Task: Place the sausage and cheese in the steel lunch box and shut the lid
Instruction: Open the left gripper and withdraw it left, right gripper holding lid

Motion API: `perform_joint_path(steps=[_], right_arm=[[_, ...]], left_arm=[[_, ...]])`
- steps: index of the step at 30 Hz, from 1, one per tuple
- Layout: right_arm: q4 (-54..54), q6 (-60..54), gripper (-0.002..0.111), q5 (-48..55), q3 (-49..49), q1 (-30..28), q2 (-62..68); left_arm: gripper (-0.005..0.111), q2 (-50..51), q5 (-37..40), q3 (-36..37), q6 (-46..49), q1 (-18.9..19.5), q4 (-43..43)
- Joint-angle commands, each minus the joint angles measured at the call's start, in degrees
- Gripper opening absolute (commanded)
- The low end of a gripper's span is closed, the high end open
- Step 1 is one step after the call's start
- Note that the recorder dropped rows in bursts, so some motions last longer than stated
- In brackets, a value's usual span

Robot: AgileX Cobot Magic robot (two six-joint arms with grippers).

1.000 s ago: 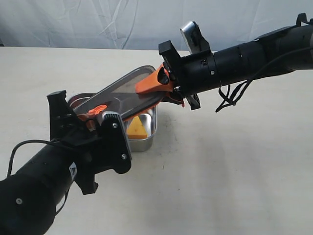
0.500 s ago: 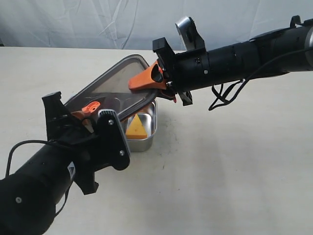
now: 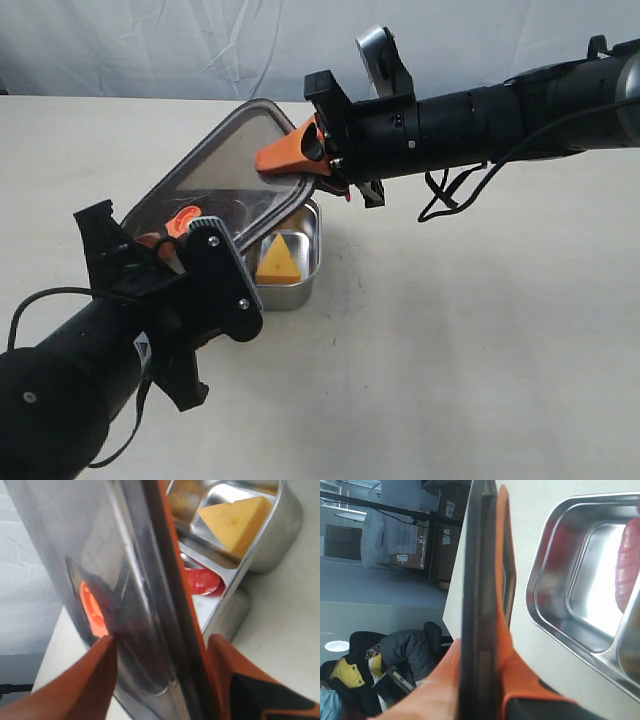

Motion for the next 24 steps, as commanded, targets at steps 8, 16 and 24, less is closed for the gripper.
perform_joint_path(steps=[8,16,24], right_arm=[[5.47,-2.16,-0.001,0.33,-0.27,-0.17,-0.52],[6.22,-2.36,-0.001,-4.05,0.45,-0.17,-0.52],[6.22,-5.04,-0.001,-9.22,6.10,-0.17,-2.62]], left_arm=[[0.060,-0.17,3.26,0.08,0.15,-0.58,-9.25],[0.059,-2.53,6.15,-0.03,-0.55,-0.58,-17.91],[0.056,-13.71,10.25,-0.03,-1.93,-0.58,-23.80]])
